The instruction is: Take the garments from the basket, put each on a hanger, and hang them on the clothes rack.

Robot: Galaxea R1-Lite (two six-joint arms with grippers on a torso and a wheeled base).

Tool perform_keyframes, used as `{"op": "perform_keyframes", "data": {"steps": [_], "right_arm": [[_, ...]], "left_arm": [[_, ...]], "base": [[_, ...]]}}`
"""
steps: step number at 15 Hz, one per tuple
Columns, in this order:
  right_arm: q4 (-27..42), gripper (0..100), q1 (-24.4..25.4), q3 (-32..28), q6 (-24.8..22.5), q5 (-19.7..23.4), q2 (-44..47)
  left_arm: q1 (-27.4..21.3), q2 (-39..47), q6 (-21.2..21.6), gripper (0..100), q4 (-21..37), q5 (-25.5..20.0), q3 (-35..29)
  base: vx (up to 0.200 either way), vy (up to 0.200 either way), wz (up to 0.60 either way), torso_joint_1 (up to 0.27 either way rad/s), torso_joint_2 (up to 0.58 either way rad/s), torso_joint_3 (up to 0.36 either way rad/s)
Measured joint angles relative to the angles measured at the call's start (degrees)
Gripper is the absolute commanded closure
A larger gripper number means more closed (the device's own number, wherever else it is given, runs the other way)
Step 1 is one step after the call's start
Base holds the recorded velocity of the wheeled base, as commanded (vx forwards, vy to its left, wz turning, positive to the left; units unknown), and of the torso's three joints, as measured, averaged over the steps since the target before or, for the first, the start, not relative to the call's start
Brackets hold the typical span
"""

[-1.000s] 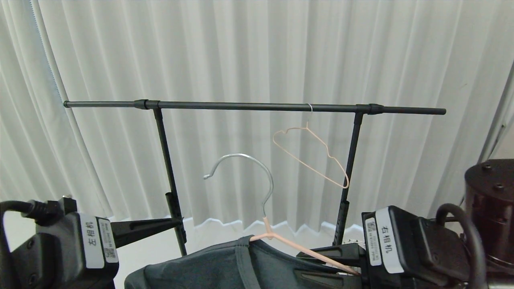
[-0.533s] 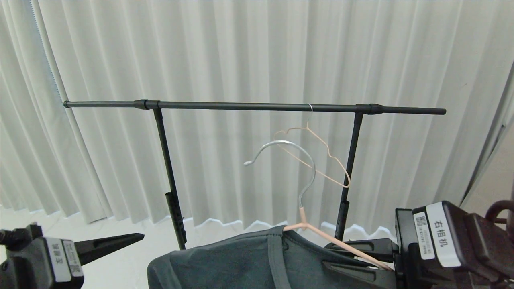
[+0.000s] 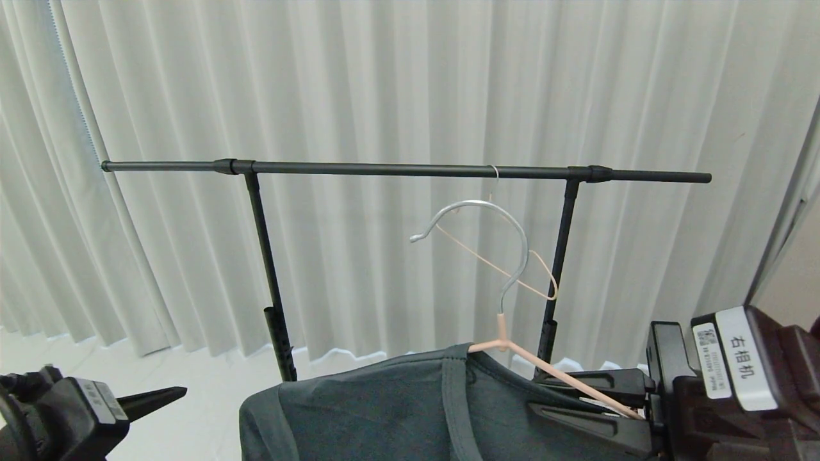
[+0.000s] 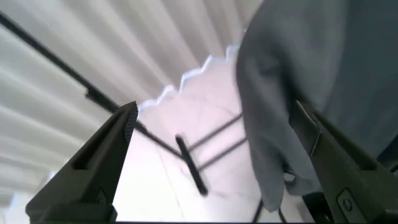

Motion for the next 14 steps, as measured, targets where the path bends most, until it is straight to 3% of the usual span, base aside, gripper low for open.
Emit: {"op": "perform_keyframes", "data": {"steps": [2, 8, 9, 11, 14], "right_arm": [[0.0, 100, 0.0, 0.0, 0.0, 0.0, -0.7], [0.1, 100, 0.3, 0.0, 0.0, -0.1, -2.1], [0.1, 100, 0.3, 0.0, 0.0, -0.2, -2.2], [0.2, 100, -0.3, 0.5, 0.0, -0.3, -2.4], [0.3, 100, -2.5, 1.9, 0.1, -0.3, -3.0]], "left_arm": [[1.5, 2.5, 0.0, 0, 0.0, -3.2, 0.0], [2.9, 8.0, -0.2, 0, -0.1, -3.7, -1.7], [3.1, 8.2, -0.3, 100, -0.1, -3.7, -1.8], [5.8, 8.4, -0.3, 100, -0.1, -3.6, -1.9], [14.3, 8.0, -0.2, 100, -0.1, -3.6, -2.4]], "base": [[0.0, 0.0, 0.0, 0.0, 0.0, 0.0], [0.0, 0.0, 0.0, 0.0, 0.0, 0.0], [0.0, 0.0, 0.0, 0.0, 0.0, 0.0], [0.0, 0.0, 0.0, 0.0, 0.0, 0.0], [0.0, 0.0, 0.0, 0.0, 0.0, 0.0]]}}
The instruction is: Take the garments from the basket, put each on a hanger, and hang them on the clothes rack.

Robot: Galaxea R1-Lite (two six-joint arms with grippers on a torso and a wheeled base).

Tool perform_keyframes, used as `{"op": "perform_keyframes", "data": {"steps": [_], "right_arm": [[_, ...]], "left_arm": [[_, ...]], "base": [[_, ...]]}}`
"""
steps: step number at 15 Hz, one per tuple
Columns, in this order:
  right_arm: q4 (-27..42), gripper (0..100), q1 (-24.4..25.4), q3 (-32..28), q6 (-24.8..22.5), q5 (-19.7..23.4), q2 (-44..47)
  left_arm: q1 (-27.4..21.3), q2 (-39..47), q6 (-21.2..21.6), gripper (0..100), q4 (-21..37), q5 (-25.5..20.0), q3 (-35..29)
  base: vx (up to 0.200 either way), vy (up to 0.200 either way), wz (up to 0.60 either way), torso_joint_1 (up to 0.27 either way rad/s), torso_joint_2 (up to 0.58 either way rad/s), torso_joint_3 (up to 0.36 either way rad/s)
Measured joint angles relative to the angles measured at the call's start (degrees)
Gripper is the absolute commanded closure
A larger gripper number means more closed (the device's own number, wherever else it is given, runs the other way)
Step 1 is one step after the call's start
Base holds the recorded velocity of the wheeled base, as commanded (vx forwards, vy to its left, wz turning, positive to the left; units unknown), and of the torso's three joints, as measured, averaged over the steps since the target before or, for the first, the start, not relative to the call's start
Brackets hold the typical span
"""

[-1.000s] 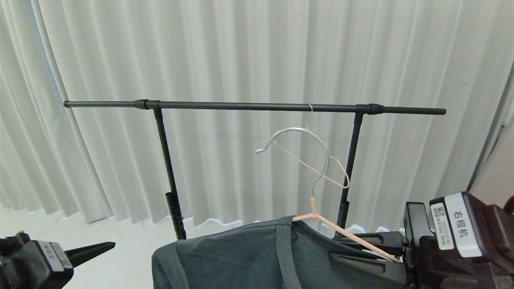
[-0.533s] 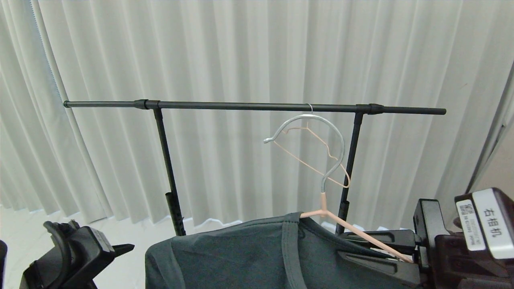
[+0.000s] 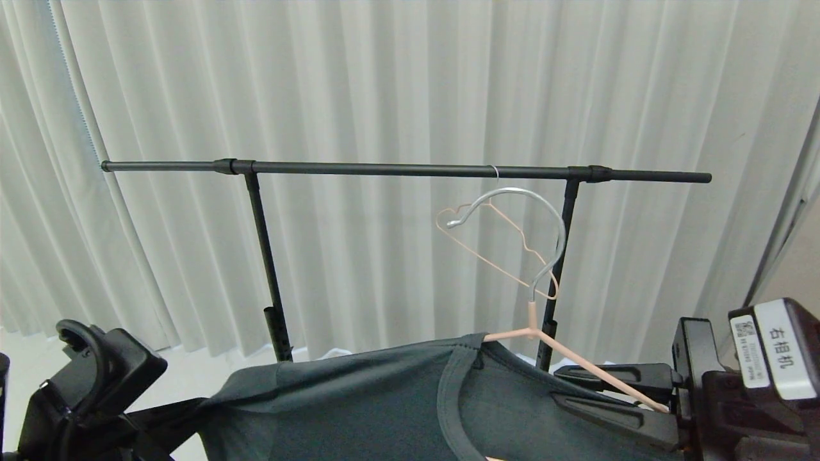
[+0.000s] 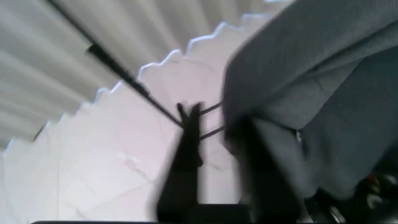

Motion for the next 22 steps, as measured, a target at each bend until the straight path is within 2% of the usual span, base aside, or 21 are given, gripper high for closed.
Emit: {"op": "perform_keyframes", "data": {"steps": [3, 6, 7, 11, 15, 17, 20, 22], "right_arm": [[0.0, 100, -1.7, 0.1, 0.0, 0.0, -0.2], [0.0, 100, -2.0, -0.1, 0.0, -0.1, -0.2], [0.0, 100, -2.0, -0.2, 0.0, -0.1, -0.2], [0.0, 100, -4.5, -0.7, 0.0, -1.0, 0.3], [1.0, 100, -12.2, -1.8, 0.1, -2.0, 1.9], [1.3, 100, -14.8, -3.2, 0.2, -3.2, 3.7], [1.3, 100, -16.3, -5.9, 0.4, -5.7, 7.1], [1.3, 100, -16.5, -7.1, 0.4, -6.3, 9.1]], "left_arm": [[3.0, -1.5, 0.1, 100, 0.0, -0.2, -0.1], [2.4, -2.2, 0.5, 100, 0.0, -0.2, -0.2], [2.1, -2.4, 0.5, 0, 0.0, -0.1, -0.3], [1.7, -3.0, 0.2, 0, 0.0, -0.1, -1.2], [1.8, -3.2, 0.2, 0, -0.1, 0.0, -2.6], [1.8, -3.0, 0.6, 0, -3.6, 0.1, -3.8], [1.8, -2.4, 0.7, 0, -5.3, 1.7, -4.2], [1.8, -2.2, 0.7, 0, -5.3, 3.1, -4.2]], "base": [[0.0, 0.0, 0.0, 0.0, 0.0, 0.0], [0.0, 0.0, 0.0, 0.0, 0.0, 0.0], [0.0, 0.0, 0.0, 0.0, 0.0, 0.0], [0.0, 0.0, 0.0, 0.0, 0.0, 0.0], [0.0, 0.0, 0.0, 0.0, 0.0, 0.0], [0.0, 0.0, 0.0, 0.0, 0.0, 0.0], [0.0, 0.0, 0.0, 0.0, 0.0, 0.0], [0.0, 0.2, 0.0, -0.002, 0.0, 0.005]]}}
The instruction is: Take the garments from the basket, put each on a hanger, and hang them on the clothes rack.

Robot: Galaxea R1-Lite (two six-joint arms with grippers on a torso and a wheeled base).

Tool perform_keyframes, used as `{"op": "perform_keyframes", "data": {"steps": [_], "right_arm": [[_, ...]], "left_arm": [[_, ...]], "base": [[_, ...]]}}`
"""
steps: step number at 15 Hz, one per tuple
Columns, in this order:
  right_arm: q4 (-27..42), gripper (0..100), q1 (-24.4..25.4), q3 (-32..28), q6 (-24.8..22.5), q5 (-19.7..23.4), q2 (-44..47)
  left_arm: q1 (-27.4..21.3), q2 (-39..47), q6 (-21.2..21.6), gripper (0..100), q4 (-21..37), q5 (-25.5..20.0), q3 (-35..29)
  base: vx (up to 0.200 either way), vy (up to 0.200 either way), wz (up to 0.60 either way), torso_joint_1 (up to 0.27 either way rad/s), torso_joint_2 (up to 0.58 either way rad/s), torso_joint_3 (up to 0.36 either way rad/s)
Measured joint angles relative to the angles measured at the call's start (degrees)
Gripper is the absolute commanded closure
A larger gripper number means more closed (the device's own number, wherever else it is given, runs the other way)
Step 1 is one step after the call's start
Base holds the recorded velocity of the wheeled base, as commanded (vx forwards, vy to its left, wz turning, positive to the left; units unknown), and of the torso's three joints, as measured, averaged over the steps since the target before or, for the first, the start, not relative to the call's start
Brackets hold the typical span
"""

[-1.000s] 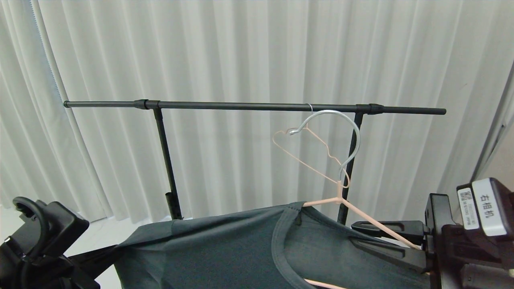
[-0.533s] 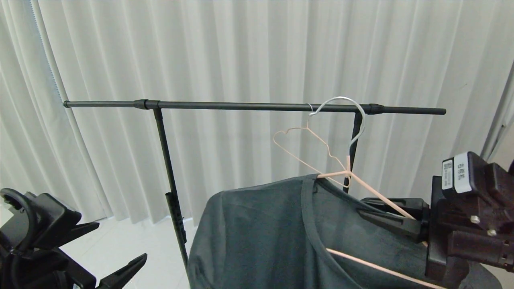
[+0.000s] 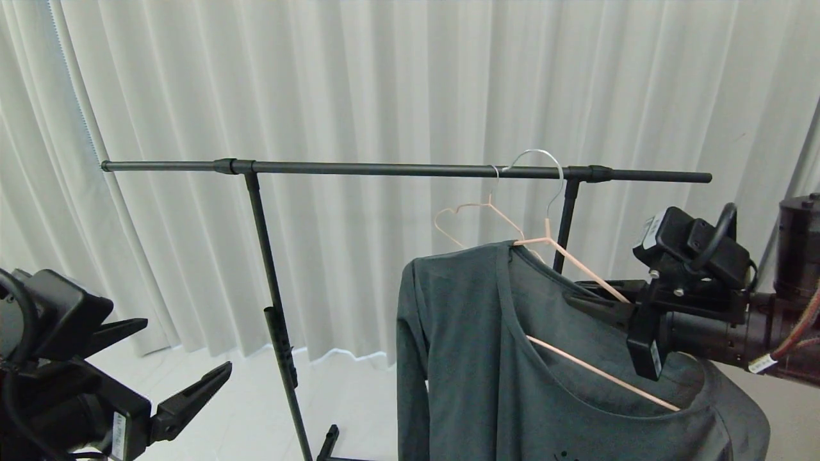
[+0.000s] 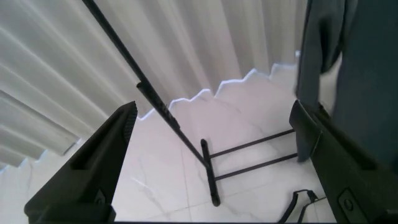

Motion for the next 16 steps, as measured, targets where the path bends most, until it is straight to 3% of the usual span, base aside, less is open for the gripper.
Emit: {"op": "perform_keyframes", "data": {"steps": [5, 13, 16], "right_arm": [[-0.1, 100, 0.0, -0.7, 0.0, -1.4, 2.1], [-0.5, 100, -2.0, -3.4, 0.1, -1.5, 4.4], [-1.5, 100, -2.2, -4.6, 0.4, -1.5, 5.7]], "left_arm": [[0.0, 0.3, 0.0, 0, 0.0, 0.1, 0.0], [-0.5, 0.3, 0.0, 0, -0.1, 0.0, -0.2], [-1.5, 0.2, 0.0, 0, -0.1, 0.0, -0.5]], "base": [[0.0, 0.2, 0.0, 0.002, 0.0, 0.002], [0.0, 0.0, 0.0, 0.0, 0.0, 0.0], [0.2, 0.0, 0.0, 0.001, 0.0, 0.005]]}}
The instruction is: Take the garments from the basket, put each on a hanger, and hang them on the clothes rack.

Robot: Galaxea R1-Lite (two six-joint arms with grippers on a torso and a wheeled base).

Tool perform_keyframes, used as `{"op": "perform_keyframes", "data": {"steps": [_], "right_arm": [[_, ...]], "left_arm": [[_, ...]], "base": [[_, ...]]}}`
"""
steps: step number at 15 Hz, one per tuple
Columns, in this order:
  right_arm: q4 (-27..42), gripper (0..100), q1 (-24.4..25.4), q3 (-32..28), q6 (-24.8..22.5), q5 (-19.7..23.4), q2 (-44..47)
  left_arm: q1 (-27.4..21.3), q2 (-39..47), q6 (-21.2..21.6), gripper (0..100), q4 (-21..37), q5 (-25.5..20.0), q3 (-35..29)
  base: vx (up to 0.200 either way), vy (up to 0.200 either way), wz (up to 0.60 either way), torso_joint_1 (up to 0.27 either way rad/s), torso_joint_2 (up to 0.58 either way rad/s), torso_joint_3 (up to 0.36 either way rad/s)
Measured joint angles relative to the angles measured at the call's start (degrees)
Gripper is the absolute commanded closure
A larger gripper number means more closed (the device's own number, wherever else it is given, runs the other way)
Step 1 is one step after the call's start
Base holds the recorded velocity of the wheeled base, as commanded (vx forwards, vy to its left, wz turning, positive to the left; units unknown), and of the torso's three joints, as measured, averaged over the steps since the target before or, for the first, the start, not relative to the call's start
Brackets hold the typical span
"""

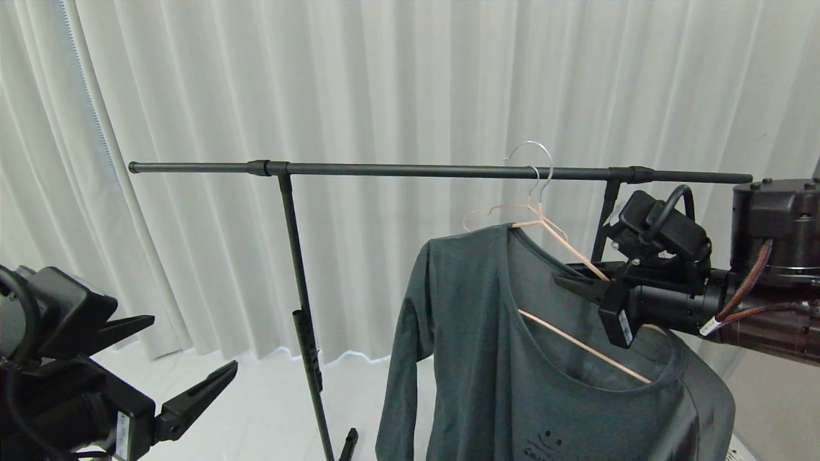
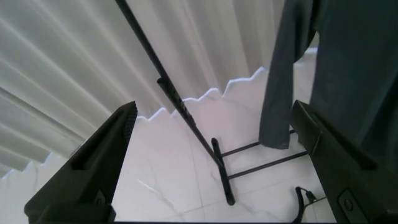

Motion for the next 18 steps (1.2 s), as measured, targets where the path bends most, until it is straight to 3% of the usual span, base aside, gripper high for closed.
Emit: {"op": "perform_keyframes", "data": {"steps": [13, 16, 18], "right_arm": [[-2.3, 100, 0.0, -2.5, 0.2, -0.5, 5.7], [-2.3, 100, 0.0, -2.6, 0.6, -0.9, 6.7], [-2.4, 100, 0.0, -2.6, 1.1, -3.8, 7.6]], "left_arm": [[-0.6, -0.1, 0.0, 0, 0.0, -0.1, 0.0], [-1.8, -0.3, -0.1, 0, 0.0, 0.0, 0.0], [-2.2, -0.4, -0.1, 0, 0.0, 0.0, 0.0]], "base": [[0.2, 0.0, 0.0, 0.003, 0.0, 0.001], [0.0, 0.0, 0.0, 0.0, 0.0, 0.0], [0.0, 0.0, 0.0, 0.0, 0.0, 0.0]]}}
